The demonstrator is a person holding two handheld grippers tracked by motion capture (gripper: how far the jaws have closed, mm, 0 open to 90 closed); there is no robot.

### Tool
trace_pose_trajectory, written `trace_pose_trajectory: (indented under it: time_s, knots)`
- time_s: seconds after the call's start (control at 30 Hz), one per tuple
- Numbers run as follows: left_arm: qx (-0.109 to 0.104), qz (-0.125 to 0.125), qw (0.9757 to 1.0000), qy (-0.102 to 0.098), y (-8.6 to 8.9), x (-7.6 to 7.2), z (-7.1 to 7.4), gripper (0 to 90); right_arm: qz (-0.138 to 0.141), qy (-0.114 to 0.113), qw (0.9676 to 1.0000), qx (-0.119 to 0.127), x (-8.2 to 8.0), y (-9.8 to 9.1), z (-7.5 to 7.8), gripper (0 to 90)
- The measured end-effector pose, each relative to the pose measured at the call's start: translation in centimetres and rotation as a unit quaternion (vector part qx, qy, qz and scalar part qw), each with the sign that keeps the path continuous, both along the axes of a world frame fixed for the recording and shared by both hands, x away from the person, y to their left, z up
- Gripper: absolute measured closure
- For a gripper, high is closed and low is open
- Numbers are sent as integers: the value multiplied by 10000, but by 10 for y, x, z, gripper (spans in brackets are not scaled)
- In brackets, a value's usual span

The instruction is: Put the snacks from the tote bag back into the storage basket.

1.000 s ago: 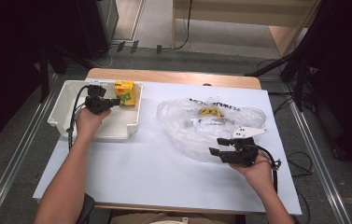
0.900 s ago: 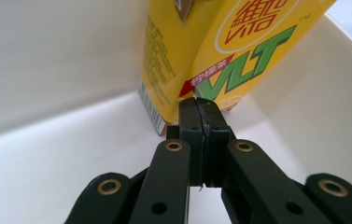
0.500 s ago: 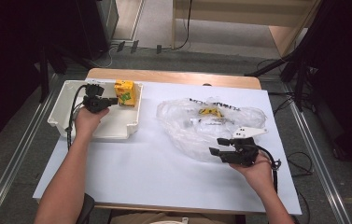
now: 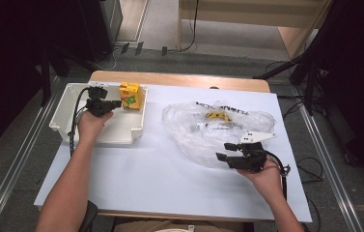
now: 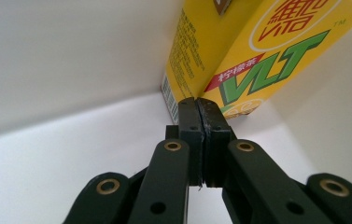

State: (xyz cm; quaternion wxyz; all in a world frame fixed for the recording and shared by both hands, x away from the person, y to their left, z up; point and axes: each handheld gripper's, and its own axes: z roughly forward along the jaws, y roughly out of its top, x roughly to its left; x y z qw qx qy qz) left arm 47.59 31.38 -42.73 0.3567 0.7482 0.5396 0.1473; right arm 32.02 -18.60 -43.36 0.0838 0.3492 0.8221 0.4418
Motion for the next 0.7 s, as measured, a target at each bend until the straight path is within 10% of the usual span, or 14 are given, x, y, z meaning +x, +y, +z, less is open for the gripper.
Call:
trace_pose_trajectory:
  time_s: [0.7]
  knots:
    - [-346,-341,9986,193,-8,-18,22,651,16,-10,10000,66,0,-2,1,486]
